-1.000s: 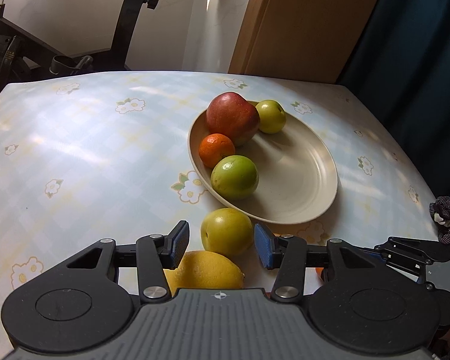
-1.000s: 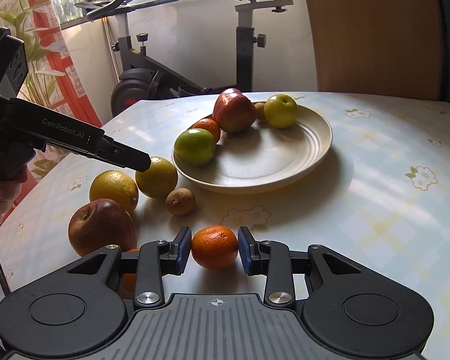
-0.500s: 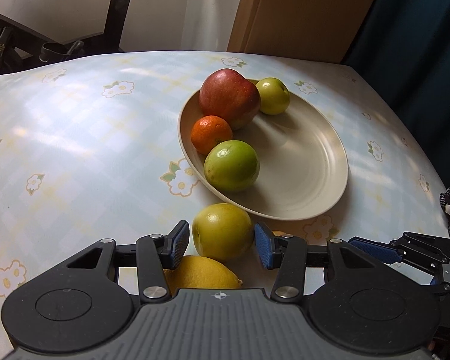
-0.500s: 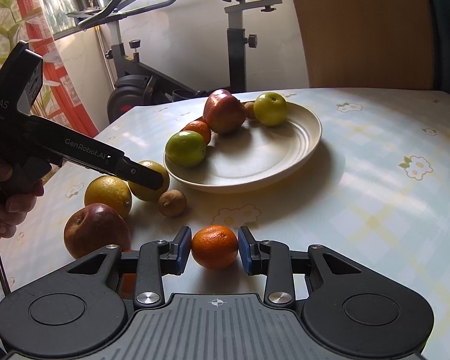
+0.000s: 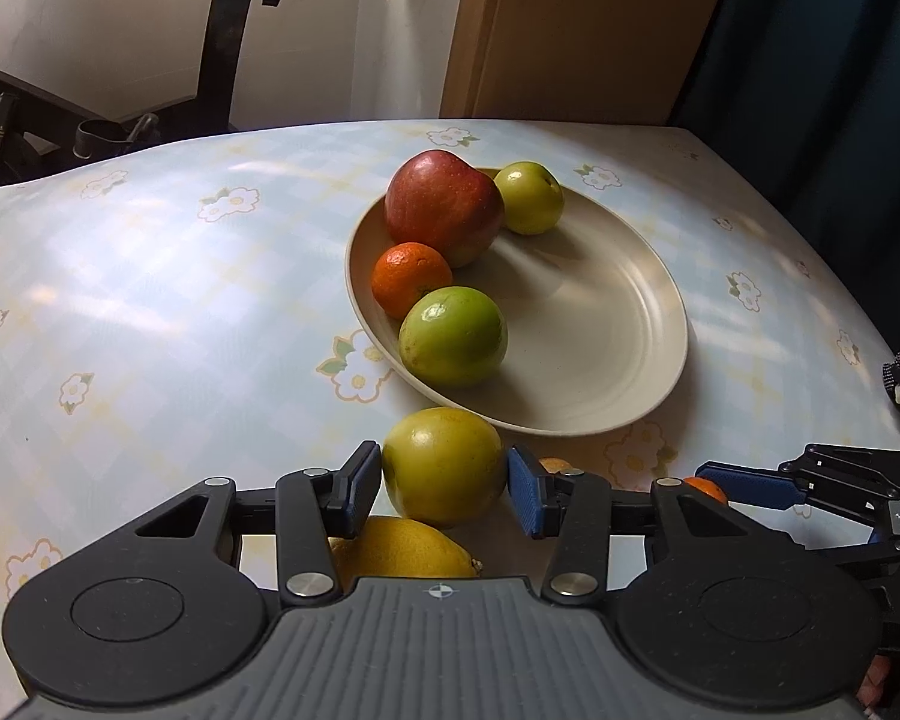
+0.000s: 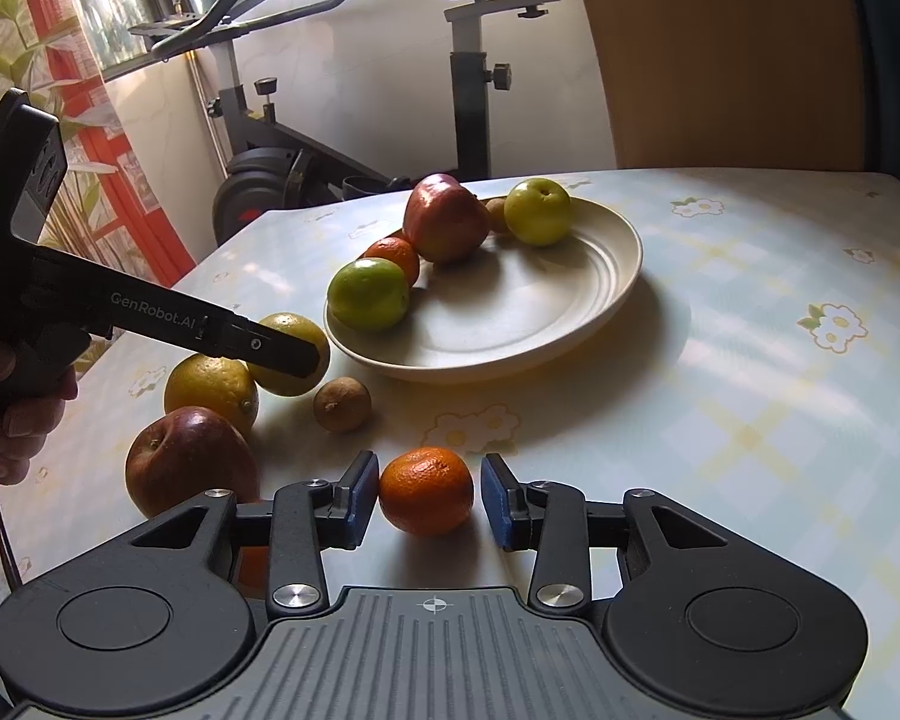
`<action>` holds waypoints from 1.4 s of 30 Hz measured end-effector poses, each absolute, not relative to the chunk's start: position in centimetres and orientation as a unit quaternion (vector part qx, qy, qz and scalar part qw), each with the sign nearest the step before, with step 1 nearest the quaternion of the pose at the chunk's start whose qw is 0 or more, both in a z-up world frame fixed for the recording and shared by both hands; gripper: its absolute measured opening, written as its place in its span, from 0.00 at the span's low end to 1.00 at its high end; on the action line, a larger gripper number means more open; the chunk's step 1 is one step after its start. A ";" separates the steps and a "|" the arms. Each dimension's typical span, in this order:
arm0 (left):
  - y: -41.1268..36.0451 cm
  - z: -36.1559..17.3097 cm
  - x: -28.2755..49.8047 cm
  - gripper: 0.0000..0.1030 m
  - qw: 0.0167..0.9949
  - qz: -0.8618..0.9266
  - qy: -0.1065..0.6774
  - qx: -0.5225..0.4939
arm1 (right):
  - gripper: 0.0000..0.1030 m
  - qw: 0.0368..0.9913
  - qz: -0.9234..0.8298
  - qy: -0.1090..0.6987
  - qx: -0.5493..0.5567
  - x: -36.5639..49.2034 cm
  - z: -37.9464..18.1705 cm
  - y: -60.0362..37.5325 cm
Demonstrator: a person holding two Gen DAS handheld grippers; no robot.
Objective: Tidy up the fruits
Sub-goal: 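Carry the apple to the plate and release it while the right gripper places the tangerine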
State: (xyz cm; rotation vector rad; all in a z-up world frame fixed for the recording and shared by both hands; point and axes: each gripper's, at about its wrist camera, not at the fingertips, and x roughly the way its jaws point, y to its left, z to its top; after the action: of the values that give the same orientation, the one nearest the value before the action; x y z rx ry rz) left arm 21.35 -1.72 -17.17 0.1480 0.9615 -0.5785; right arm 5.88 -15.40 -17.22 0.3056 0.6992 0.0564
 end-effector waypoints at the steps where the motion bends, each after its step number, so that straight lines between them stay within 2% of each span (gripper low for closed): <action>1: -1.6 -17.0 21.2 0.47 0.846 -0.275 0.452 0.070 | 0.33 0.927 0.028 0.343 0.149 5.9 -17.3 -15.4; 7: -1.5 -16.3 20.8 0.47 0.851 -0.279 0.440 0.066 | 0.31 0.926 0.028 0.344 0.154 5.9 -17.4 -15.5; 17: -1.4 -13.7 20.8 0.47 0.864 -0.294 0.405 0.065 | 0.31 0.939 0.024 0.301 0.163 6.3 -14.1 -17.9; 26: -3.9 -11.3 22.9 0.47 0.872 -0.305 0.376 0.070 | 0.30 0.957 0.028 0.276 0.088 11.1 -10.5 -20.7; 29: -5.4 -12.1 24.8 0.47 0.865 -0.303 0.396 0.052 | 0.31 0.952 0.034 0.292 0.081 14.1 -10.9 -22.5; 35: -8.2 -14.7 26.2 0.47 0.852 -0.303 0.418 0.083 | 0.30 0.940 0.048 0.333 0.050 18.0 -14.0 -24.1; 42: -8.6 -15.7 27.2 0.47 0.845 -0.299 0.433 0.095 | 0.31 0.941 0.059 0.333 0.034 19.5 -15.8 -24.4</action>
State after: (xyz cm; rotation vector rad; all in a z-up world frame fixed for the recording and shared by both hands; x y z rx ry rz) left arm 27.17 -8.60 -15.65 0.2002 0.9126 -0.6300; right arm 19.53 -24.36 -15.78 0.0688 0.6790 0.1202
